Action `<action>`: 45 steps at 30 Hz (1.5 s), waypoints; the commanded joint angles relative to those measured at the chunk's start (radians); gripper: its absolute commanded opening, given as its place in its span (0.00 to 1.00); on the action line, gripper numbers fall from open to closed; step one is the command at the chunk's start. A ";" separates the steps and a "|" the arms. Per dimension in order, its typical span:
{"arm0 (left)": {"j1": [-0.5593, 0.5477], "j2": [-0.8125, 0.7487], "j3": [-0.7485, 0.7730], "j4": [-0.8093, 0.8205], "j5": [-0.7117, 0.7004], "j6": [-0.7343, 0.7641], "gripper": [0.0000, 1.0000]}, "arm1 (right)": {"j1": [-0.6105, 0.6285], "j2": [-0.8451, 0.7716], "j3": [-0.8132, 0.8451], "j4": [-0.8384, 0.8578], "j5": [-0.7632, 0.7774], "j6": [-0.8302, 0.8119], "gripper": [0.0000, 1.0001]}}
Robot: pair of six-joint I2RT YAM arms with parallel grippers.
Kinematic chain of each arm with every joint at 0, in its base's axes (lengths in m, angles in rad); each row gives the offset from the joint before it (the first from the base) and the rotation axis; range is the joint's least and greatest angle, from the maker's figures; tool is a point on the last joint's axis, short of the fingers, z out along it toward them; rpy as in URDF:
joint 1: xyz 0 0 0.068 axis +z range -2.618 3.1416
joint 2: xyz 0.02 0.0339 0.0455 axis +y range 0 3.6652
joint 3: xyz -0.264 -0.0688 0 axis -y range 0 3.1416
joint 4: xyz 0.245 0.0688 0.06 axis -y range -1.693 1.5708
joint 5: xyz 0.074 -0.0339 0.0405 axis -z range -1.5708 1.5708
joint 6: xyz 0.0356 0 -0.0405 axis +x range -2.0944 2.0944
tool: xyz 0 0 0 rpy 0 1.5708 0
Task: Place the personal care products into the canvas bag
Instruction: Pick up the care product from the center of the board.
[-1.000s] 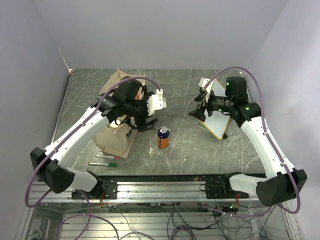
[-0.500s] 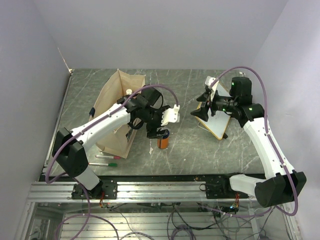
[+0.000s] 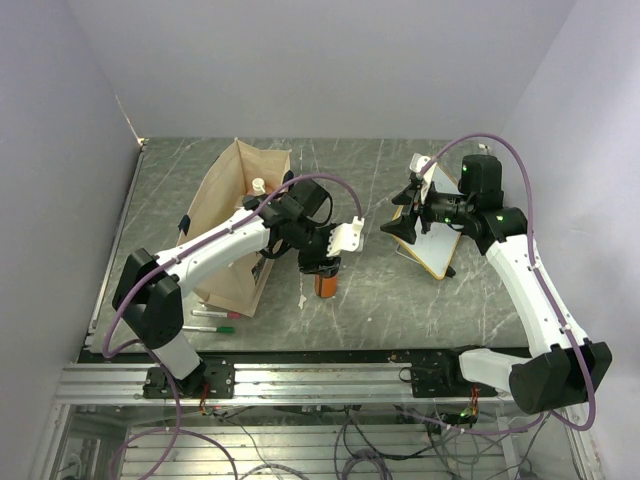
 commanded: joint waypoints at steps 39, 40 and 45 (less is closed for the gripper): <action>0.002 -0.121 0.250 -0.105 -0.048 -0.067 0.07 | -0.006 0.030 -0.001 0.015 -0.012 -0.020 0.72; 0.007 -0.125 0.266 -0.113 -0.056 -0.073 0.07 | -0.007 0.031 0.000 0.013 -0.012 -0.020 0.72; 0.042 -0.139 0.360 -0.166 -0.082 -0.103 0.07 | -0.007 0.026 0.000 0.015 -0.008 -0.019 0.72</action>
